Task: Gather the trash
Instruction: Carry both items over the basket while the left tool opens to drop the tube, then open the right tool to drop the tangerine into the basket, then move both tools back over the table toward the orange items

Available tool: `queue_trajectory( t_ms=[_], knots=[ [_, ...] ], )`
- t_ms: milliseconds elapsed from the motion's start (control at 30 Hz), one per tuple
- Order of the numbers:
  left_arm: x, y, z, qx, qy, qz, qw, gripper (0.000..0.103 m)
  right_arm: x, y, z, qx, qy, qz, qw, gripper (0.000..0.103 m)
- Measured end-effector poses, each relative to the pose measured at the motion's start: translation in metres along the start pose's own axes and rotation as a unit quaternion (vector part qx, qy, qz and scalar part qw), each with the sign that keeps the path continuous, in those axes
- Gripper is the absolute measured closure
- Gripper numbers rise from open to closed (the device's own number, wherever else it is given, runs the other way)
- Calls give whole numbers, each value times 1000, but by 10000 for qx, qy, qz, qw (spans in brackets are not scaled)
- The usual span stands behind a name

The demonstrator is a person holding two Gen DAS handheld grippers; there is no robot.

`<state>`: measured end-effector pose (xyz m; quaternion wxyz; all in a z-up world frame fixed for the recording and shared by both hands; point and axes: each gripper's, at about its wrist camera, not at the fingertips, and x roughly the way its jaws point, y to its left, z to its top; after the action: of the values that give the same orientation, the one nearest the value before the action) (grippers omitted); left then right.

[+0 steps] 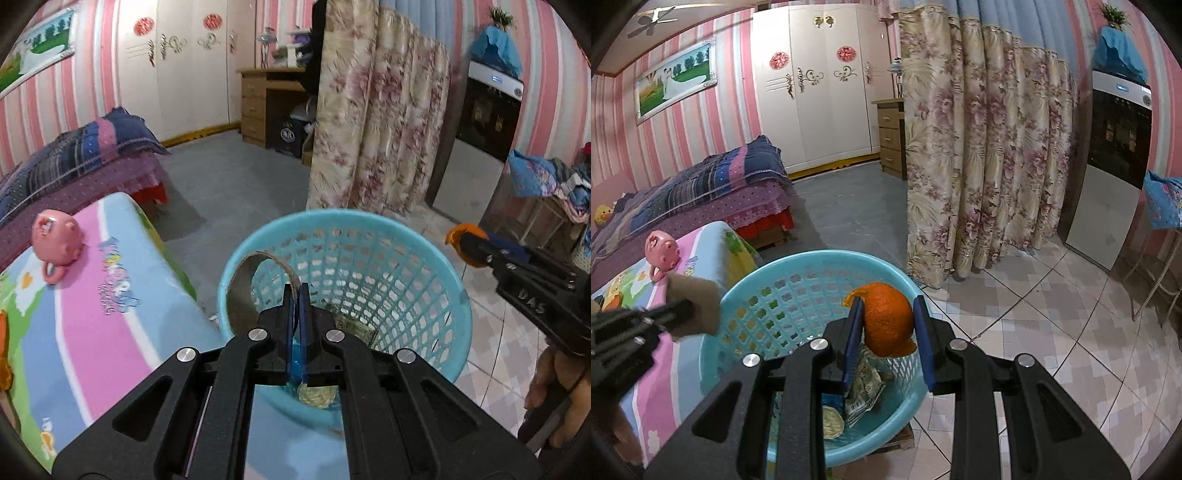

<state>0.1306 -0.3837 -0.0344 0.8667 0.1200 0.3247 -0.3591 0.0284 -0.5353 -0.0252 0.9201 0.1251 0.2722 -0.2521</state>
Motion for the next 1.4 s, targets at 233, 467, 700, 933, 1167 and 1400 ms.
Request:
queue_trajectory(
  t_ms=[233, 467, 700, 933, 1167, 1400],
  knots=[
    [-5, 26, 1, -180, -87, 567, 9982, 36, 6, 5, -2, -86, 82, 59, 9999, 75],
    [-39, 76, -11, -581, -248, 1212, 9906, 16, 5, 19, -3, -218, 77, 109, 9997, 75],
    [-91, 120, -29, -899, -339, 1804, 9789, 8, 11, 40, -2, -357, 77, 235, 9991, 75],
    [-125, 168, -59, -1168, -186, 2432, 9627, 6, 30, 56, -1, -280, 15, 36, 9996, 48],
    [-153, 210, -73, -1250, -307, 2724, 9535, 6, 18, 76, -3, -592, -56, 18, 9982, 16],
    [-173, 249, -88, -1305, -289, 2954, 9460, 6, -14, 126, 6, -892, -247, 795, 9925, 10]
  ],
)
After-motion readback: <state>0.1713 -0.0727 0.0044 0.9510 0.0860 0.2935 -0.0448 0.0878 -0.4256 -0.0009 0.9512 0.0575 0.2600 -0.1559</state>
